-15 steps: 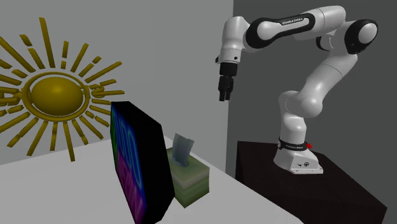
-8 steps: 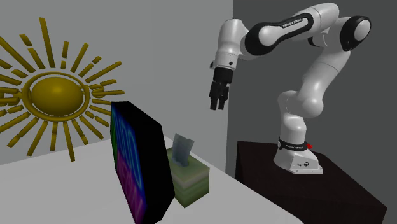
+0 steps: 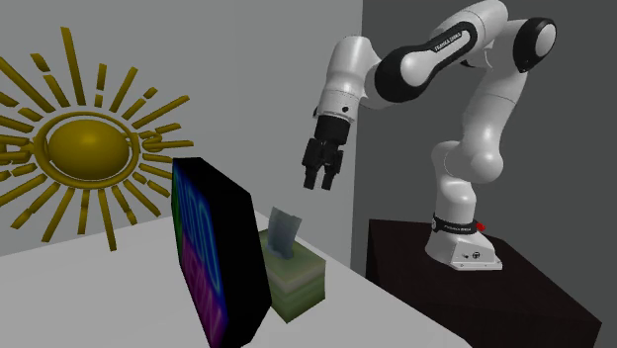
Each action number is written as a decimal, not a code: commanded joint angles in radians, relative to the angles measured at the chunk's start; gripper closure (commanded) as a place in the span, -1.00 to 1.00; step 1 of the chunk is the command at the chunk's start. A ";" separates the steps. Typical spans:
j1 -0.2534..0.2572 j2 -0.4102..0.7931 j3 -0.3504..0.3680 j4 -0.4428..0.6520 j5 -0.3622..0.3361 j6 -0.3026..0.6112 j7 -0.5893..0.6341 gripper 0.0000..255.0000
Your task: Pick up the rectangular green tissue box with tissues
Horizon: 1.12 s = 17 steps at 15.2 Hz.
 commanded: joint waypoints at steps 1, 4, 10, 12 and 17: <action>0.001 0.056 0.035 0.031 -0.005 0.059 0.046 -1.00; -0.005 0.151 0.086 0.091 -0.042 0.137 0.124 -1.00; -0.010 0.326 0.155 0.206 -0.185 0.260 0.299 -1.00; -0.009 0.342 0.155 0.192 -0.195 0.287 0.305 -1.00; -0.006 0.382 0.155 0.165 -0.227 0.349 0.323 -1.00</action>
